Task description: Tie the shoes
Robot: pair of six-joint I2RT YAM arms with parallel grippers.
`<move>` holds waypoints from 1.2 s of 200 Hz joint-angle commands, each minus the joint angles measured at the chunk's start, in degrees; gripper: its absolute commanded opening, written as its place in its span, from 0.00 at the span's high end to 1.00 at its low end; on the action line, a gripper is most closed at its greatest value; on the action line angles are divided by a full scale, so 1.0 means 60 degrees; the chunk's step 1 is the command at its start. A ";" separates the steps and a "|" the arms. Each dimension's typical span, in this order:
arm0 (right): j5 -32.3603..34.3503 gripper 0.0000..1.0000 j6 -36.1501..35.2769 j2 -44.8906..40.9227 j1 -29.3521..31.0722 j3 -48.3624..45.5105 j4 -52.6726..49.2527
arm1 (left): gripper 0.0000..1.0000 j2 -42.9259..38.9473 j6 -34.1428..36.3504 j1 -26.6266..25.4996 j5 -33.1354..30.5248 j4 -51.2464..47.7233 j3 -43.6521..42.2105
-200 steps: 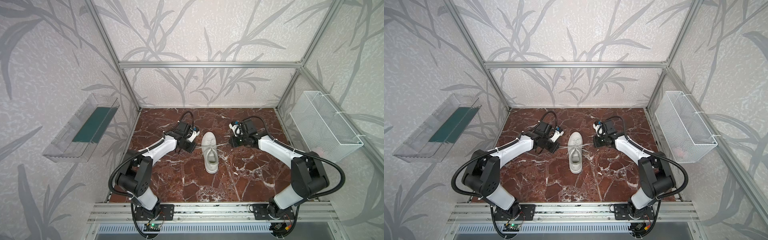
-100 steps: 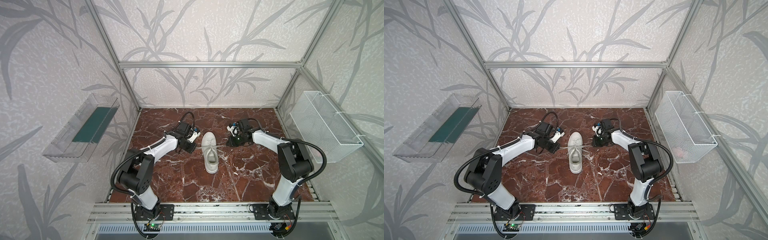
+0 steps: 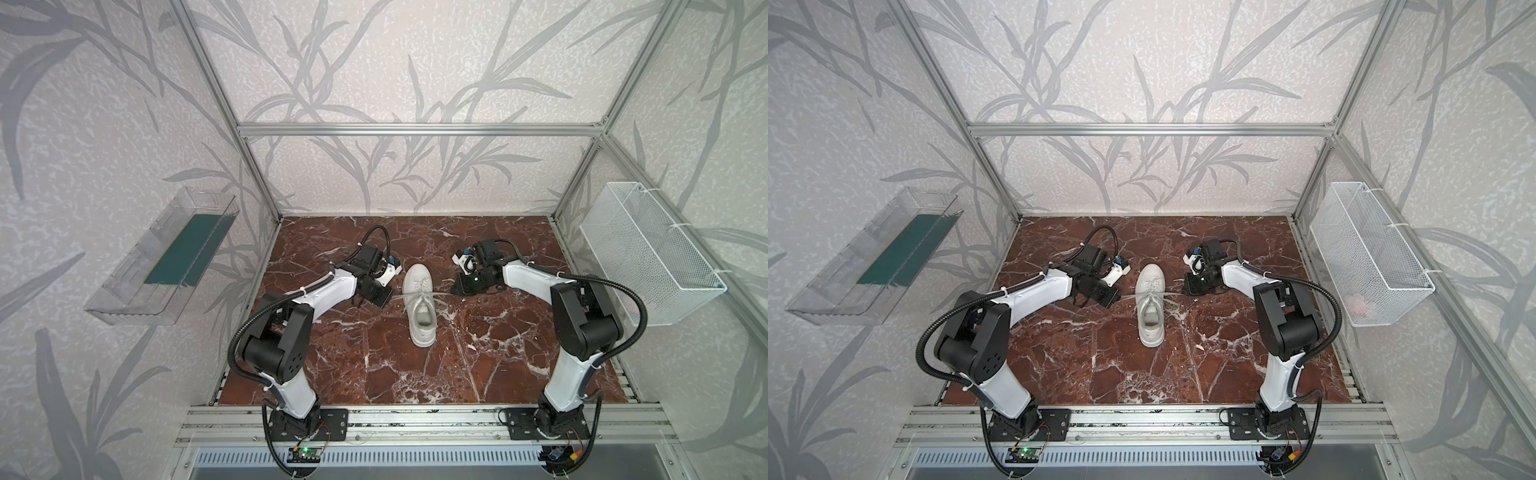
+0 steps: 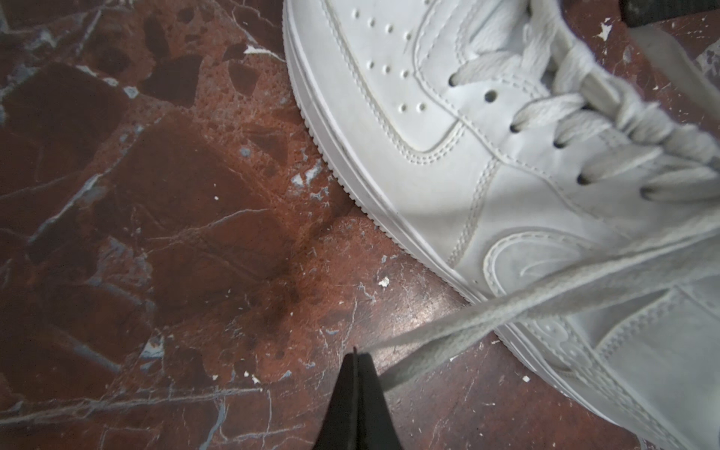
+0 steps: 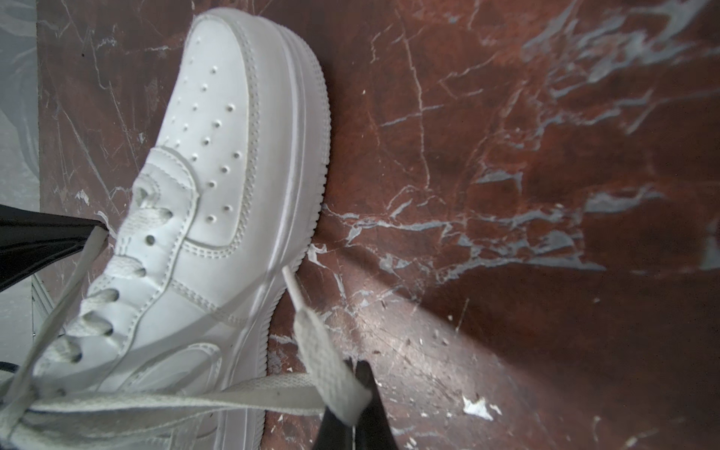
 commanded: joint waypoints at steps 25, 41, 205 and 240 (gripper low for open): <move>-0.0430 0.60 0.0175 0.0016 -0.0118 0.0214 0.0113 | 0.69 -0.0226 0.0077 0.0092 0.0338 0.0234 -0.0177; -0.0376 0.54 0.0239 0.0023 -0.0160 0.0206 0.0107 | 0.62 -0.0180 0.0050 0.0099 0.0354 0.0179 -0.0148; 0.1722 0.01 -0.0831 -0.3848 -0.1055 -0.2009 0.0735 | 0.33 -0.2768 -0.2552 0.1140 0.0128 0.5358 -0.3120; 0.3358 0.01 -0.1375 -0.5467 -0.1055 -0.3671 0.2744 | 0.12 -0.3510 -0.3408 0.1555 -0.0489 0.7117 -0.3999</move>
